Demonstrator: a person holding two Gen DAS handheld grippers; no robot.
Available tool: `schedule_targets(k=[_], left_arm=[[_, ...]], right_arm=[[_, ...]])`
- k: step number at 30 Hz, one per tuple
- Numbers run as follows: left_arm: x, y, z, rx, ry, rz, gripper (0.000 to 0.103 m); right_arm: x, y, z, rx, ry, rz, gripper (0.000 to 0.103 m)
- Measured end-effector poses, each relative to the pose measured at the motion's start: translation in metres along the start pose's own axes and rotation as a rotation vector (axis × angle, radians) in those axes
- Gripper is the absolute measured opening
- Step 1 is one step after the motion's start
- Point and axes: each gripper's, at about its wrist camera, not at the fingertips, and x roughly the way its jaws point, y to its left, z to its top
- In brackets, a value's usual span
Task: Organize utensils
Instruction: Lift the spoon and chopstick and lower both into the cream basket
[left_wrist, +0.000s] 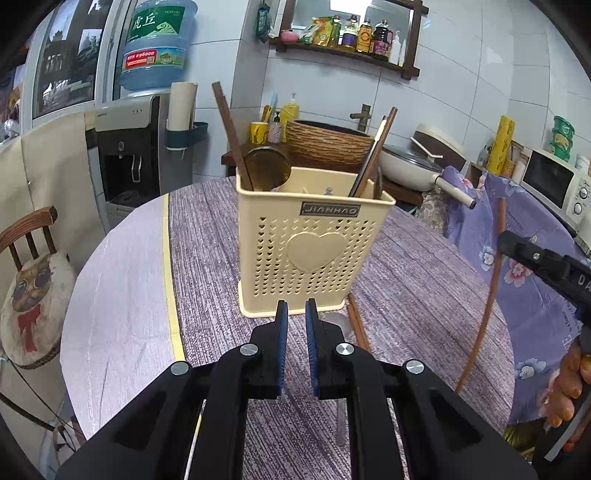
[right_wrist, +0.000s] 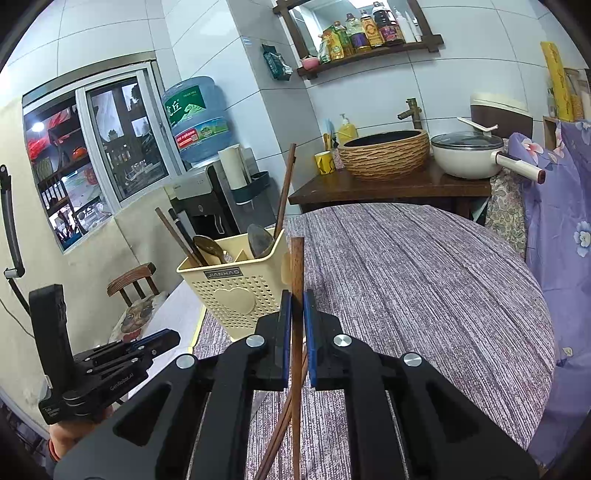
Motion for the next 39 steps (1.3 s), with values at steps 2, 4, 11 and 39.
schedule_targets(k=[2, 4, 11, 39], left_arm=[[0.004, -0.001, -0.002, 0.008, 0.017, 0.004, 0.011], [0.011, -0.004, -0.004, 0.021, 0.038, 0.002, 0.013], [0.056, -0.029, -0.020, 0.118, 0.181, -0.040, 0.042], [0.147, -0.065, -0.009, 0.200, 0.365, 0.016, 0.036]], right_arm=[[0.001, -0.004, 0.001, 0.010, 0.002, 0.003, 0.008], [0.001, -0.005, 0.001, 0.010, 0.003, 0.004, 0.008], [-0.002, -0.005, 0.000, 0.007, -0.004, 0.002, 0.008], [-0.017, 0.002, -0.004, -0.003, -0.030, 0.008, 0.008]])
